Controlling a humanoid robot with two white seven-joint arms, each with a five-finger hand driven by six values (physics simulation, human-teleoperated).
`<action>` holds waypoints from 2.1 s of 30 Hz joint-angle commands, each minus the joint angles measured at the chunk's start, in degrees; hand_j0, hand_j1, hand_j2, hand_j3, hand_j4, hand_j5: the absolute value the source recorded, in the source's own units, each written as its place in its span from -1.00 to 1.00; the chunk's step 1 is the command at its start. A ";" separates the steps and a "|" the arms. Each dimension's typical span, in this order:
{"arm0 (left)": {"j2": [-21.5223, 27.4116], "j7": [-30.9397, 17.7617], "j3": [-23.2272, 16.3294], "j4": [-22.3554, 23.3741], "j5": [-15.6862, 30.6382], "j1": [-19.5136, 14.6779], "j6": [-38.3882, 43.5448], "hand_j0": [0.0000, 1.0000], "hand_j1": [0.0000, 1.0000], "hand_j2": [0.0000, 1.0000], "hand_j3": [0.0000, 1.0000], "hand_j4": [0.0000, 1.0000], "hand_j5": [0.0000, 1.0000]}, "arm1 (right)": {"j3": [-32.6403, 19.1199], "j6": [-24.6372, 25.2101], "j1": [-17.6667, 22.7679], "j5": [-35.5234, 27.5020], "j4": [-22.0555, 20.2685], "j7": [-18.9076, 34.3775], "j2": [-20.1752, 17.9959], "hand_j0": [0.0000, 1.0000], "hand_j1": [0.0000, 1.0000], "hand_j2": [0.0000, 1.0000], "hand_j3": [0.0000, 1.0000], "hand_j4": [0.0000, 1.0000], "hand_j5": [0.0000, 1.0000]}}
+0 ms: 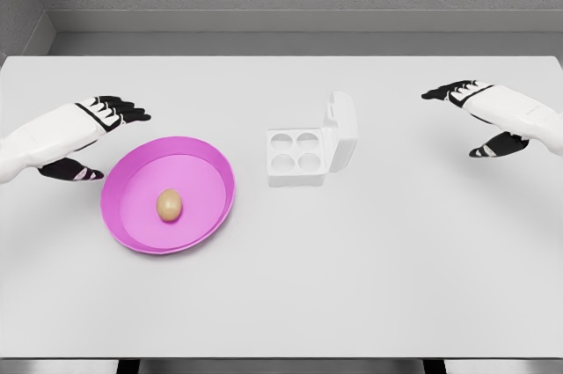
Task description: Pack egg into the box and close the box lid
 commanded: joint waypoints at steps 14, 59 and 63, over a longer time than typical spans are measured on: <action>9.02 -6.12 -20.53 -7.06 -4.31 -18.89 0.11 1.00 1.00 1.00 1.00 1.00 1.00 | 1.23 0.15 -1.76 3.98 0.43 8.33 5.28 1.00 1.00 1.00 1.00 1.00 1.00; 9.64 -12.12 -66.42 -3.02 3.70 -51.06 0.11 0.82 0.82 0.82 0.82 0.82 0.82 | 5.36 0.06 -6.06 4.95 6.76 9.65 10.29 1.00 1.00 1.00 1.00 1.00 1.00; 9.02 -12.12 -67.13 -2.66 3.78 -50.89 0.11 0.82 0.82 0.82 0.82 0.82 0.82 | 5.36 0.06 -6.06 4.86 6.58 9.65 10.20 1.00 1.00 1.00 1.00 1.00 1.00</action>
